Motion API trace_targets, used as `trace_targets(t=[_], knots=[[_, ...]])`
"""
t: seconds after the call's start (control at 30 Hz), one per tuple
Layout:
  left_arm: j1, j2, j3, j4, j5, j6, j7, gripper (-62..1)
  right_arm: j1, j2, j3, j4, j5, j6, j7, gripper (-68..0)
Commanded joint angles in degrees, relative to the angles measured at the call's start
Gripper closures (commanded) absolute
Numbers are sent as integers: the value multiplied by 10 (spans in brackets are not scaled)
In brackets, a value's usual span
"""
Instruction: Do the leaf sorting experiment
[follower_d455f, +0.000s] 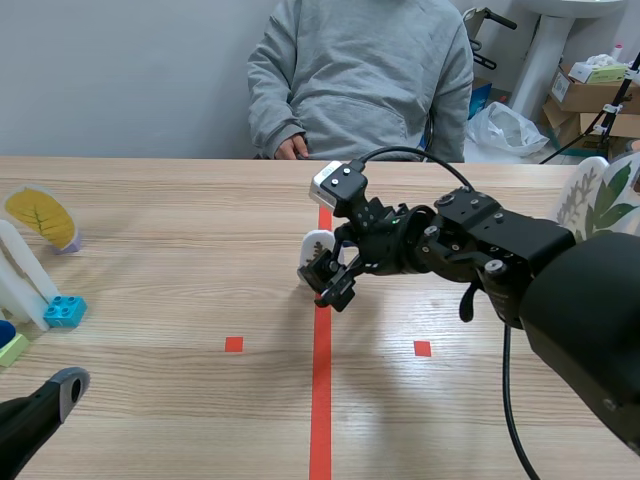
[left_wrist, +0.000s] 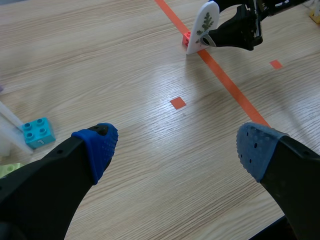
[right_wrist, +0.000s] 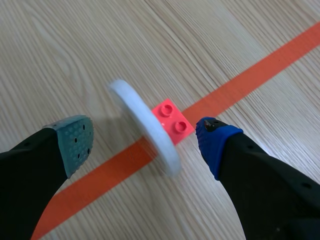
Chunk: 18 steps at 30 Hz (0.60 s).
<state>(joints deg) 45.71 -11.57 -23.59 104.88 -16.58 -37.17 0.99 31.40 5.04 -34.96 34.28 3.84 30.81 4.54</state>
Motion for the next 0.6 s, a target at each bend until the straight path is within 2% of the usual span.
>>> trace_targets(t=[0.0, 0.07, 0.37, 0.57], knots=[[-2, 2, 4, 14, -8, -1, -7, -512, 11, 0, -1, 13, 4, 0, 11, -423], [-2, 2, 4, 14, -8, -1, -7, -512, 10, 0, -5, 13, 4, 0, 13, -418], [-2, 1, 4, 14, -8, -1, -7, -512, 10, 1, -14, 13, 4, -2, 22, -314], [-2, 1, 4, 14, -8, -1, -7, -512, 10, 1, -14, 13, 4, -15, 32, -188]])
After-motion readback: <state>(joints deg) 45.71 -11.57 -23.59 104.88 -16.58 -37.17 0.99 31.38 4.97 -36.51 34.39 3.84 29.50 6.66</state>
